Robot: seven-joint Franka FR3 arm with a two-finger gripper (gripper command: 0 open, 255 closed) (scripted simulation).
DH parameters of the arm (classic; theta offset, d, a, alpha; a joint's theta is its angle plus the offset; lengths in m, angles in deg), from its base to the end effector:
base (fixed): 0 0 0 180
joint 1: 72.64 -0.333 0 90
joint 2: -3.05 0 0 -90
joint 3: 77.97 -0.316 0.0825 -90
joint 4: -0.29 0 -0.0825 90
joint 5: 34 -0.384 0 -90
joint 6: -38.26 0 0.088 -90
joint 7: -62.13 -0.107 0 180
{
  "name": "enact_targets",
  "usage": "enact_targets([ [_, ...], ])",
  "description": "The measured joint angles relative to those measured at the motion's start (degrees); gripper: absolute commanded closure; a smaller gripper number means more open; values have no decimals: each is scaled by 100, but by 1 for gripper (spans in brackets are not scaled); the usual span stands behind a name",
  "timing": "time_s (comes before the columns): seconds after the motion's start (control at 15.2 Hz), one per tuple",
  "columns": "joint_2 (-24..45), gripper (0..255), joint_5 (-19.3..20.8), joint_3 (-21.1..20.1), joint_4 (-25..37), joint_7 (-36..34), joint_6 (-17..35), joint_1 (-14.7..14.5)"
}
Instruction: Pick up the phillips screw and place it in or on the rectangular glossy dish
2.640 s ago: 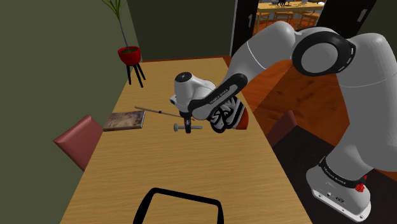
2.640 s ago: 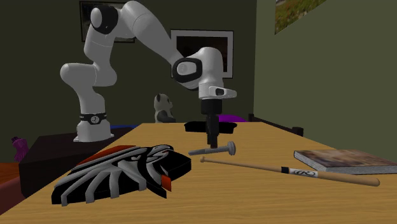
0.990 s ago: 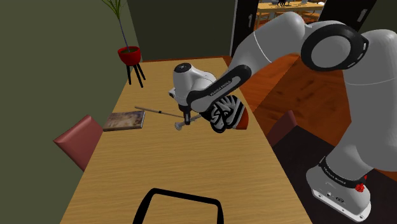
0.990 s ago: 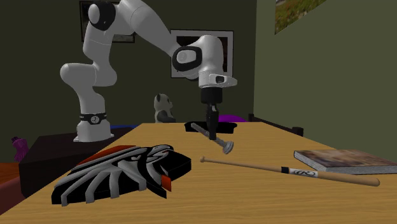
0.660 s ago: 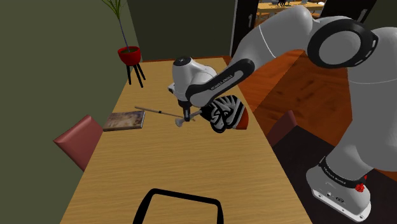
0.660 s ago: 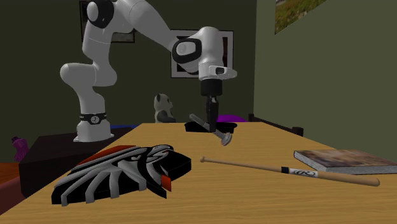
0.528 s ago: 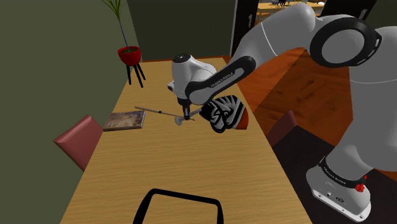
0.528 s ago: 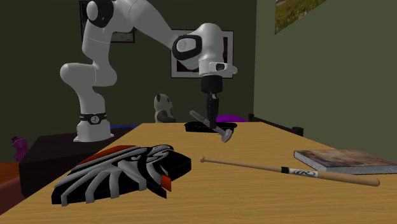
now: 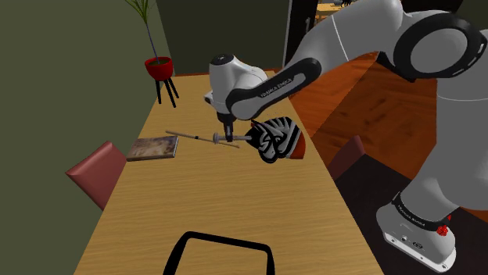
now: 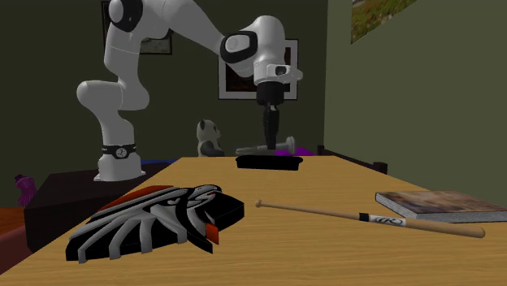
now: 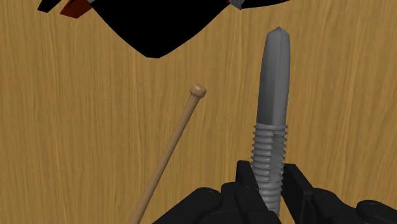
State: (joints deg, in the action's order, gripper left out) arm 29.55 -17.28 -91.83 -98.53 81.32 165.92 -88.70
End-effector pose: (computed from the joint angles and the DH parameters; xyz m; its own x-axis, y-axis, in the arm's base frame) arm 0.5919 0.3118 0.3289 0.5387 0.8425 0.0034 0.8337 -0.5336 0.1420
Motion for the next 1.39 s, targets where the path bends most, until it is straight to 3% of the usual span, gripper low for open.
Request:
enact_targets([
  [0.79,-674,255,94,-390,-1001,-1394,117,-852],
  [1.39,-816,255,162,-749,-1111,-2520,-114,-1609],
])
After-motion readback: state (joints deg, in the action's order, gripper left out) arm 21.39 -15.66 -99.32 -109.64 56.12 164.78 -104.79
